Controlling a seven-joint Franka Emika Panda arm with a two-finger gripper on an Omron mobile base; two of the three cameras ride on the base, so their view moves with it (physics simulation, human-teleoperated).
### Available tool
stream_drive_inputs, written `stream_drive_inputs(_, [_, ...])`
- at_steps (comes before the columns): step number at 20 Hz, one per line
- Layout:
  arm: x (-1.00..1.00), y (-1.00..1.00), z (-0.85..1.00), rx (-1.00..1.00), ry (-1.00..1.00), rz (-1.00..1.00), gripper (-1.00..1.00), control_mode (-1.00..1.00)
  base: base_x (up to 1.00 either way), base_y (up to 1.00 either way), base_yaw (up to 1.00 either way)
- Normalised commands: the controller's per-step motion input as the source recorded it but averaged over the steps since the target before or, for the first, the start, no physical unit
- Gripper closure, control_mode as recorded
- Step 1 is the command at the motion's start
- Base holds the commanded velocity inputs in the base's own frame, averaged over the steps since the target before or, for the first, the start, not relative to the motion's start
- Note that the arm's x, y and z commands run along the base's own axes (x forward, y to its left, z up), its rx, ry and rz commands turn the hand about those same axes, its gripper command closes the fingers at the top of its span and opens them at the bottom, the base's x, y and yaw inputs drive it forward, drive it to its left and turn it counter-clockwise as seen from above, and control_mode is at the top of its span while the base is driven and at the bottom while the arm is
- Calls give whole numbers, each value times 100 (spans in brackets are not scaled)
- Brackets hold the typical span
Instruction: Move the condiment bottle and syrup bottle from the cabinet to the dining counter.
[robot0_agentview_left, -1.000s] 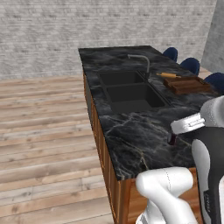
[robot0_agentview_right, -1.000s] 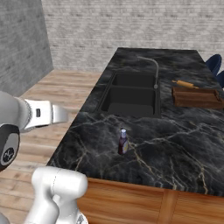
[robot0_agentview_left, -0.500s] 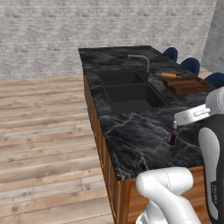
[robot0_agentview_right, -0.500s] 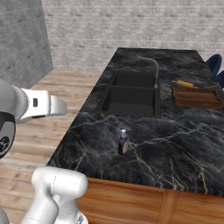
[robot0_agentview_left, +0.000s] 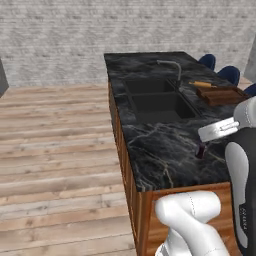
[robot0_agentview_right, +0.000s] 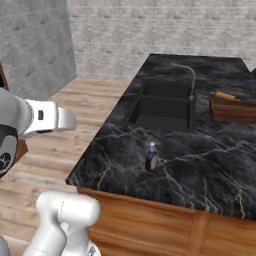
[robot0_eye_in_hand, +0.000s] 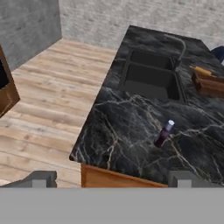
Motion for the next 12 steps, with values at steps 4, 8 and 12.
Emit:
stream_drive_inputs(4, [0, 0, 0, 0, 0, 0, -100, 100, -97, 71, 69])
stream_drive_inputs(8, [0, 0, 0, 0, 0, 0, -100, 100, -62, 82, 85])
stream_drive_inputs(12, [0, 0, 0, 0, 0, 0, -100, 100, -25, 45, 100])
